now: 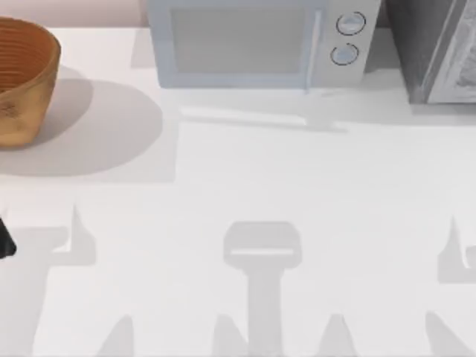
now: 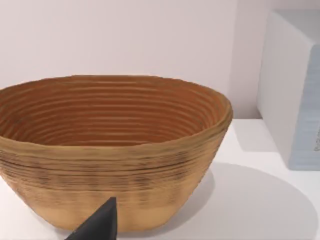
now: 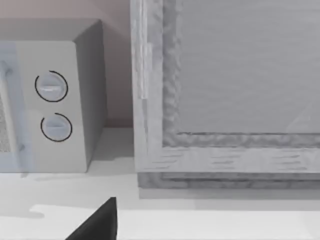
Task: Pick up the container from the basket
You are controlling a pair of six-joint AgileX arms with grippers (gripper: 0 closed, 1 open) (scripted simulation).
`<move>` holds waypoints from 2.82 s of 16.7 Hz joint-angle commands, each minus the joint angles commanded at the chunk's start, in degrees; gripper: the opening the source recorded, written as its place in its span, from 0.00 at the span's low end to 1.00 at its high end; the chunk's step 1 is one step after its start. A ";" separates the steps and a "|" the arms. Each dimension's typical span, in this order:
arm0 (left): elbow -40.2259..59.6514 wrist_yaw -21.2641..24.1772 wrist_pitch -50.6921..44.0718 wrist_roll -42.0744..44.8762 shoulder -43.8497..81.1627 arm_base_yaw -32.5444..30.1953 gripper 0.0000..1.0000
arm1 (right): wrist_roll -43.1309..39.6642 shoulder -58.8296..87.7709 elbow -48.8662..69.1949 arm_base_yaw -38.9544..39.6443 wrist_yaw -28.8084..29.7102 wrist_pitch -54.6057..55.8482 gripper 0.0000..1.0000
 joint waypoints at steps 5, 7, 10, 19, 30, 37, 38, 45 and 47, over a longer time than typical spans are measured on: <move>22.62 1.24 -11.66 0.65 22.11 1.21 1.00 | 0.00 0.00 0.00 0.00 0.00 0.00 1.00; 33.58 1.89 -17.77 1.01 32.92 1.77 1.00 | 0.00 0.00 0.00 0.00 0.00 0.00 1.00; 51.26 2.85 -27.94 1.74 50.46 2.75 1.00 | 0.00 0.00 0.00 0.00 0.00 0.00 1.00; 106.12 4.60 -60.69 6.92 102.65 6.72 1.00 | 0.00 0.00 0.00 0.00 0.00 0.00 1.00; 151.26 5.63 -86.39 12.58 143.62 10.52 1.00 | 0.00 0.00 0.00 0.00 0.00 0.00 1.00; 154.85 5.83 -88.17 12.92 147.16 10.74 1.00 | 0.00 0.00 0.00 0.00 0.00 0.00 1.00; 154.74 5.80 -88.07 12.88 147.25 10.39 1.00 | 0.00 0.00 0.00 0.00 0.00 0.00 1.00; 141.33 5.75 -78.18 12.48 143.79 10.33 1.00 | 0.00 0.00 0.00 0.00 0.00 0.00 1.00; 134.92 5.72 -73.60 12.41 142.29 10.23 1.00 | 0.00 0.00 0.00 0.00 0.00 0.00 1.00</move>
